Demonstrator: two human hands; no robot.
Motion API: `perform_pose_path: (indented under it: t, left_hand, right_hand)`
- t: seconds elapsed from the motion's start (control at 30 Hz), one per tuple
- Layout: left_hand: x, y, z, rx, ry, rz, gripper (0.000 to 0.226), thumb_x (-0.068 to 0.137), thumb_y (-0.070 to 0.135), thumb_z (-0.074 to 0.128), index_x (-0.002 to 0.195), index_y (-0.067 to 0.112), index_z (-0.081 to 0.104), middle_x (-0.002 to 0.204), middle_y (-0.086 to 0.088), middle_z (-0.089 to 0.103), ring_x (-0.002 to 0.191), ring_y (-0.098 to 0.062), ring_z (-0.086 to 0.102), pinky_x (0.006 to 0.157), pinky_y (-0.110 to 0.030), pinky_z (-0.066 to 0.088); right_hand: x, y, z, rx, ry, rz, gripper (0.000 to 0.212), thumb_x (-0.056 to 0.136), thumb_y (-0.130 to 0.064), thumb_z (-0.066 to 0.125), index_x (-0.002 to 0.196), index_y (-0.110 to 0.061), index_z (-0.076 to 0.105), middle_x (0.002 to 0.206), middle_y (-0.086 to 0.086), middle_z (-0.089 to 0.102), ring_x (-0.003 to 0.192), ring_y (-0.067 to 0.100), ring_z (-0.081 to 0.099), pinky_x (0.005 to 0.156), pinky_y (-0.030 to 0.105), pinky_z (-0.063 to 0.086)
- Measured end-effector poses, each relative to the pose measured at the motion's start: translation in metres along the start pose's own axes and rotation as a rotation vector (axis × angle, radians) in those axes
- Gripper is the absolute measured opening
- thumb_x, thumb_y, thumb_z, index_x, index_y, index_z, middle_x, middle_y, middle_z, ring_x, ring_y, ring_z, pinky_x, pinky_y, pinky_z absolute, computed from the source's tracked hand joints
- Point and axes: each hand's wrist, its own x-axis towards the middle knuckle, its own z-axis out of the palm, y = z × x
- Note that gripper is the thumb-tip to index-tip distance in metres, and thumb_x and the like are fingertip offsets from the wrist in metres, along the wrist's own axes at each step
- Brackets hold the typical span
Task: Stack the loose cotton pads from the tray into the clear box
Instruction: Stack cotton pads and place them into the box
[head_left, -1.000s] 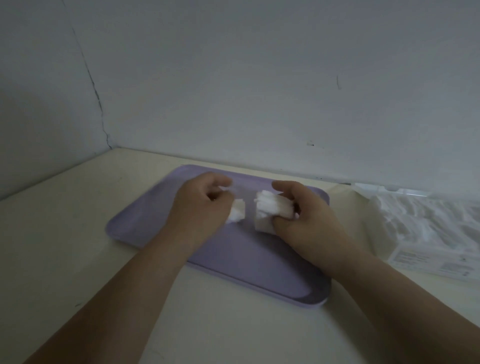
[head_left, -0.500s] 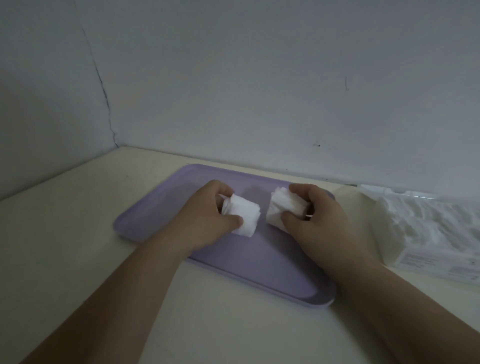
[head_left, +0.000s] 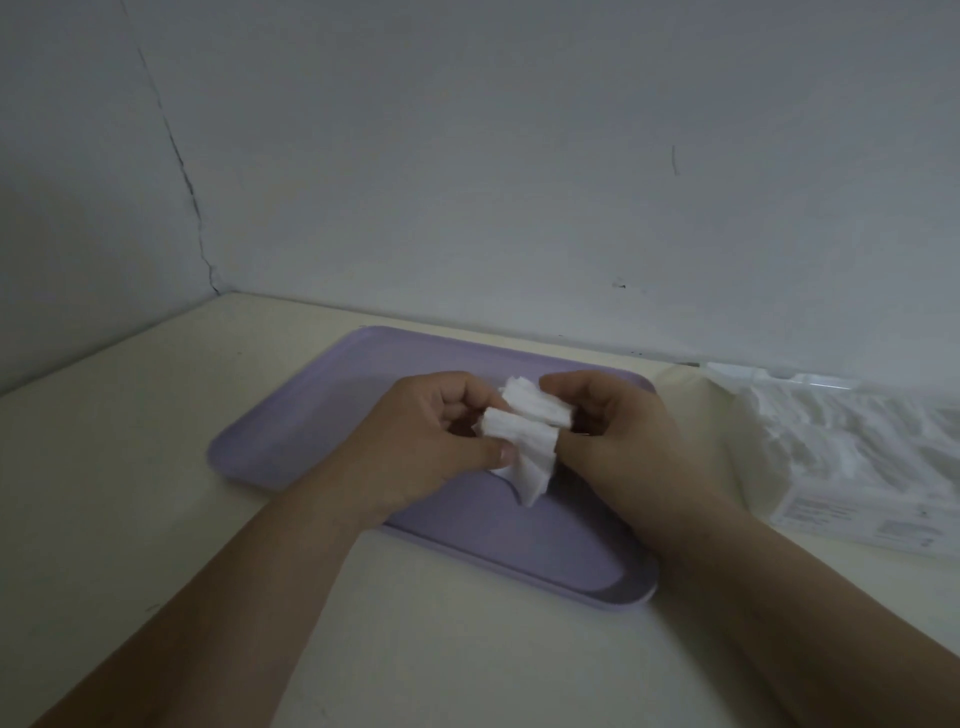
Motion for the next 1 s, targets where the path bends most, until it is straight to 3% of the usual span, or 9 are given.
perform_pose_path:
  t: [0.17,0.33,0.4,0.47,0.57,0.7,0.8,0.87,1.0]
  left_hand:
    - [-0.001,0.003,0.004,0.046,0.018,0.028,0.028,0.073,-0.01,0.084,0.085,0.013,0.075,0.078,0.005,0.075,0.069,-0.005,0.065,0.066,-0.016,0.051]
    - [0.001,-0.002,0.005,0.05,0.1,0.011,0.026,0.073,0.002,0.09,0.083,0.018,0.071,0.081,-0.017,0.073,0.071,-0.016,0.061,0.067,-0.032,0.052]
    - [0.003,-0.006,0.005,0.082,0.152,-0.013,0.034,0.07,0.007,0.092,0.09,0.015,0.066,0.079,-0.015,0.068,0.069,-0.014,0.057,0.067,-0.034,0.051]
    - [0.005,-0.007,0.005,0.133,0.172,-0.022,0.047,0.068,0.012,0.094,0.104,0.017,0.064,0.076,-0.005,0.063,0.064,-0.011,0.053,0.064,-0.029,0.047]
    - [0.005,-0.007,0.004,0.237,0.094,-0.015,0.064,0.071,0.018,0.094,0.126,0.026,0.062,0.077,-0.006,0.061,0.06,-0.008,0.052,0.06,-0.023,0.043]
    - [0.005,-0.007,0.003,0.254,-0.005,0.027,0.039,0.07,0.029,0.09,0.105,0.029,0.072,0.082,-0.016,0.072,0.067,-0.032,0.062,0.064,-0.048,0.053]
    - [0.004,-0.006,0.005,0.295,0.049,0.02,0.029,0.072,0.026,0.093,0.087,0.022,0.068,0.059,0.004,0.054,0.055,-0.01,0.044,0.052,-0.03,0.035]
    - [0.003,-0.004,0.005,0.287,0.035,0.011,0.029,0.074,0.023,0.092,0.091,0.022,0.069,0.057,0.009,0.049,0.054,-0.007,0.04,0.053,-0.025,0.032]
    - [0.001,0.003,0.005,0.228,0.033,-0.031,0.022,0.086,0.034,0.081,0.104,0.025,0.071,0.058,0.003,0.061,0.055,-0.008,0.05,0.057,-0.026,0.038]
  right_hand:
    - [-0.002,-0.002,-0.001,0.011,-0.016,-0.002,0.038,0.084,-0.001,0.073,0.114,-0.025,0.073,0.102,-0.009,0.079,0.097,0.005,0.074,0.095,0.032,0.058]
    - [-0.003,-0.005,-0.002,0.217,-0.169,0.07,0.044,0.088,0.011,0.064,0.121,-0.018,0.068,0.115,0.007,0.076,0.101,0.015,0.071,0.09,0.033,0.059]
    - [-0.003,-0.005,-0.002,0.192,-0.242,0.053,0.058,0.082,-0.001,0.08,0.133,-0.019,0.062,0.122,0.002,0.073,0.106,0.014,0.072,0.093,0.032,0.059]
    - [-0.005,-0.005,0.0,0.008,-0.235,-0.02,0.071,0.075,-0.018,0.089,0.138,-0.025,0.057,0.124,-0.006,0.071,0.106,0.008,0.072,0.093,0.028,0.058]
    - [-0.007,-0.007,0.003,-0.094,-0.195,-0.119,0.061,0.084,-0.007,0.08,0.138,-0.021,0.057,0.127,-0.006,0.068,0.108,0.001,0.068,0.096,0.018,0.054]
    - [-0.009,-0.011,0.002,-0.122,-0.17,-0.182,0.06,0.085,0.011,0.068,0.133,-0.024,0.059,0.124,-0.01,0.068,0.11,-0.006,0.063,0.092,0.004,0.044]
    - [-0.008,-0.009,0.003,-0.186,-0.138,-0.173,0.066,0.087,0.009,0.06,0.141,-0.028,0.054,0.135,-0.007,0.062,0.118,-0.001,0.06,0.095,0.001,0.04]
    - [-0.007,-0.01,0.003,-0.185,-0.14,-0.122,0.072,0.086,0.004,0.063,0.147,-0.029,0.046,0.142,-0.007,0.056,0.124,0.005,0.057,0.098,0.004,0.039]
    - [-0.007,-0.018,0.005,0.041,-0.202,0.061,0.084,0.077,0.0,0.073,0.151,-0.026,0.042,0.133,-0.012,0.058,0.102,-0.007,0.06,0.081,-0.001,0.044]
